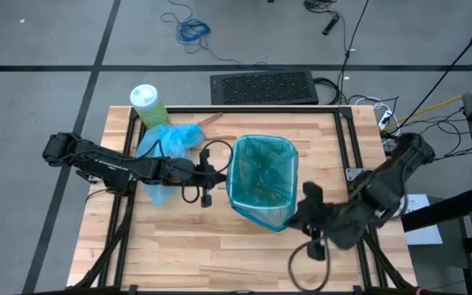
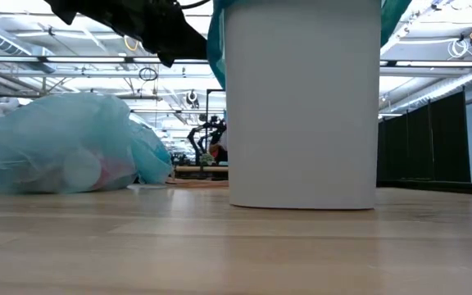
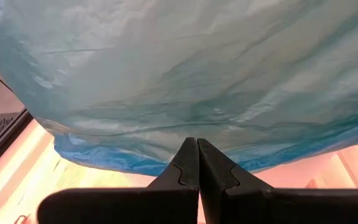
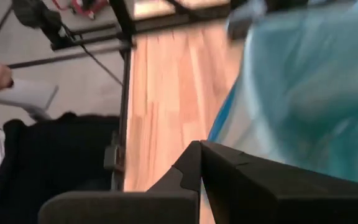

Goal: Place trash/remove bag and relplace
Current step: Insert the plastic bag in the white trash bin

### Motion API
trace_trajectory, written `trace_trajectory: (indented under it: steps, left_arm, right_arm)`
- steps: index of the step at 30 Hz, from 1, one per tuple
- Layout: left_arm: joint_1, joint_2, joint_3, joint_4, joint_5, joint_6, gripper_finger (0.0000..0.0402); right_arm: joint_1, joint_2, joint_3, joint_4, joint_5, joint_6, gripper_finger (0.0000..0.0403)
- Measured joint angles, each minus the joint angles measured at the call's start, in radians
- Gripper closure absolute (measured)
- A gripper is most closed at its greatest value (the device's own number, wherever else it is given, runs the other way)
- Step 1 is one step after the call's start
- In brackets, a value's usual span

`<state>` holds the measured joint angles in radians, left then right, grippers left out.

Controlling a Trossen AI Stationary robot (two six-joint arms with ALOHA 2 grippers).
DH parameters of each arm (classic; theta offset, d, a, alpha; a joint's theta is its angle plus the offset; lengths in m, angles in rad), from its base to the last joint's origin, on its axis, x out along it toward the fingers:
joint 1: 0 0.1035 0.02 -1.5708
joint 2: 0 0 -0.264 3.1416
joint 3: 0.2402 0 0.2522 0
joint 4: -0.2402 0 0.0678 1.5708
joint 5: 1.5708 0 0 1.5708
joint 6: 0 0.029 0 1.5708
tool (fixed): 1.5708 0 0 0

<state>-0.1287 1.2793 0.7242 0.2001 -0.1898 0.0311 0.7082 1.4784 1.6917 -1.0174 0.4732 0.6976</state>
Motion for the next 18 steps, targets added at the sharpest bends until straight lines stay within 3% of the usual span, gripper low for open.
trace_trajectory:
  steps: [6, 14, 18]
  left_arm:
    - [0.0, 0.0, 0.0, 0.0, 0.002, 0.008, 0.0402]
    - [-0.003, -0.001, 0.0, -0.007, -0.018, 0.019, 0.0402]
    - [-0.01, -0.014, 0.0, -0.009, -0.055, 0.054, 0.0402]
  right_arm:
    - [-0.142, 0.0, 0.149, -0.088, -0.011, -0.235, 0.0403]
    - [-0.499, 0.063, 0.155, -0.128, -0.257, -0.504, 0.0403]
    - [-0.595, 0.127, 0.154, -0.188, -0.321, -0.581, 0.0403]
